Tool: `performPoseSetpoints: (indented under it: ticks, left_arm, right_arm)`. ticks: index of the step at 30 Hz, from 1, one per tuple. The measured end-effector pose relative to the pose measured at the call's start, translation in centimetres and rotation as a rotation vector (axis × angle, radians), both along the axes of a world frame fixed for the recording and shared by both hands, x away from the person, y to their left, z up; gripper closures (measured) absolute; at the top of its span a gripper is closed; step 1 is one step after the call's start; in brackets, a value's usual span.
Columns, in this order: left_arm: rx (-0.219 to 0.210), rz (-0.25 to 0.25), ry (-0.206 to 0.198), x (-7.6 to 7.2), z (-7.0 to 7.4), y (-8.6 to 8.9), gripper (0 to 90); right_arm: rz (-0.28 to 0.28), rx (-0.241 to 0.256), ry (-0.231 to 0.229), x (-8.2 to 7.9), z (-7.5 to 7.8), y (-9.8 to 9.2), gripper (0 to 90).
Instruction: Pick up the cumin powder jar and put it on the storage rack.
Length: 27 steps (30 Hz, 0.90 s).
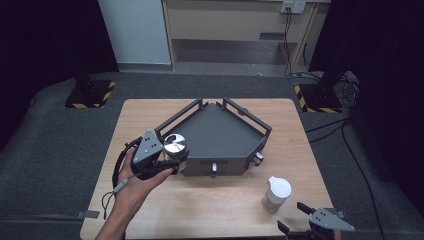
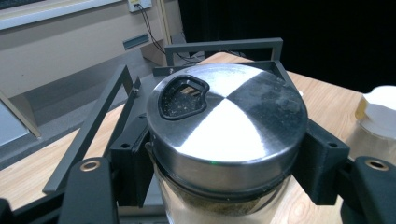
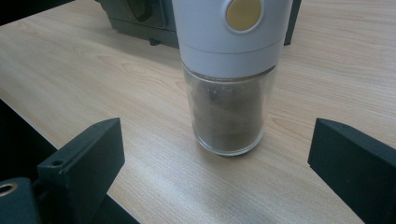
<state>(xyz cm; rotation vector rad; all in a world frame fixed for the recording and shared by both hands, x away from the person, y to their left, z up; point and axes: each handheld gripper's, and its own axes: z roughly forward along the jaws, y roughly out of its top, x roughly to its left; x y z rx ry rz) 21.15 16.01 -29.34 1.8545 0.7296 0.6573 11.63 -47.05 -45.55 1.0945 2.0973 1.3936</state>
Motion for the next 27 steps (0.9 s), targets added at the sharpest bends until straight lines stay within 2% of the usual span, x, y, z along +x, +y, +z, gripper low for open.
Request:
performPoseSetpoints:
  ticks: [7, 10, 15, 27]
  left_arm:
    - [0.004, -0.004, -0.008, 1.1, 0.3, -0.5, 30.8]
    - [-0.011, 0.0, -0.01, 1.7, 0.3, -0.5, 30.8]
    - [0.002, 0.0, -0.014, 2.6, 0.5, -0.8, 30.8]
    - [0.002, 0.006, -0.02, 4.1, 0.3, -1.3, 30.8]
  right_arm:
    - [0.003, 0.0, 0.0, 0.0, 0.0, 0.0, 4.1]
    - [0.004, 0.0, 0.0, 0.0, 0.0, 0.1, 4.1]
    - [0.006, 0.004, 0.002, 0.0, 0.0, 0.1, 4.1]
    - [0.004, 0.008, 0.002, 0.1, 0.0, 0.0, 4.0]
